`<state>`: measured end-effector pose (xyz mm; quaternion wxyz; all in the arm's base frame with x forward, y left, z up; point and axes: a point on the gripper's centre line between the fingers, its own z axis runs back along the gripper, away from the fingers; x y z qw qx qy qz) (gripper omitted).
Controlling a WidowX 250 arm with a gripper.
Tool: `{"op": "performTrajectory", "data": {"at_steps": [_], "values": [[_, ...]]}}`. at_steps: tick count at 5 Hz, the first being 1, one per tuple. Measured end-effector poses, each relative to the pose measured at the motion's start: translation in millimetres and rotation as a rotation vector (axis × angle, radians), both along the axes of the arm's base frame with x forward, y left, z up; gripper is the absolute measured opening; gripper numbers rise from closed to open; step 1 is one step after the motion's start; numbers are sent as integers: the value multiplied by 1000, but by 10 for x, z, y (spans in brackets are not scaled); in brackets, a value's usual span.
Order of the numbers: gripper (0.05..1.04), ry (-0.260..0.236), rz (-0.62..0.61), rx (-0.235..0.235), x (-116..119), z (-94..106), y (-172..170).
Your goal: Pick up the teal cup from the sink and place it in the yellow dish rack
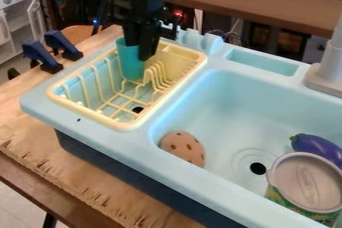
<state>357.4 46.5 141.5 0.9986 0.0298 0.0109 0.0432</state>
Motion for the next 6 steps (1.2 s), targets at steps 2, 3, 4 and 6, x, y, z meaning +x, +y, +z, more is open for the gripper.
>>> {"op": "performTrajectory", "data": {"at_steps": [2,3,4,6], "values": [[915,-14,-26,-22,12,56,-13],[1003,-100,-28,-38,-37,344,-34],[1001,-172,-9,-54,-164,615,-48],[1000,-123,26,-51,-439,1111,-232]]}}
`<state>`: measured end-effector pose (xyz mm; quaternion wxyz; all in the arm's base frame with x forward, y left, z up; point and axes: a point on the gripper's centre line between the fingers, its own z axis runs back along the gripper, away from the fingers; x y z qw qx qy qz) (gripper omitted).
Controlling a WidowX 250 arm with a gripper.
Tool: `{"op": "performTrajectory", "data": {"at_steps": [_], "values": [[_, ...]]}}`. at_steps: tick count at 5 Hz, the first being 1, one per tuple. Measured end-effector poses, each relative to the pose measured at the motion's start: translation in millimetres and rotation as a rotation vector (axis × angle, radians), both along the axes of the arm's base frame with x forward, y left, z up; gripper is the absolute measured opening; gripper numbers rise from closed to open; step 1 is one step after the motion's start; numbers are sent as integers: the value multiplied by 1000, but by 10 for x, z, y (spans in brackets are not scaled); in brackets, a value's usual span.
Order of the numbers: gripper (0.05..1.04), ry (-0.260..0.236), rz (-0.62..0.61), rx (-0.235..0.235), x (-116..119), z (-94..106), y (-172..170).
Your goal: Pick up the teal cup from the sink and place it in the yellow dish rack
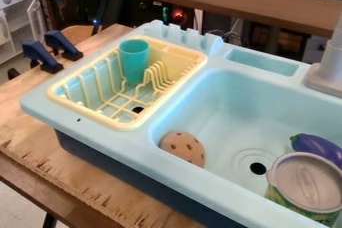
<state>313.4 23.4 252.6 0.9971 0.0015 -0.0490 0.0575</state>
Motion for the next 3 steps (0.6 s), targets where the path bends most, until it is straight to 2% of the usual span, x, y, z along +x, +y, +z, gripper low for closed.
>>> {"op": "performTrajectory", "data": {"at_steps": [3], "values": [[1001,11,0,0,-12,1,-23]]}}
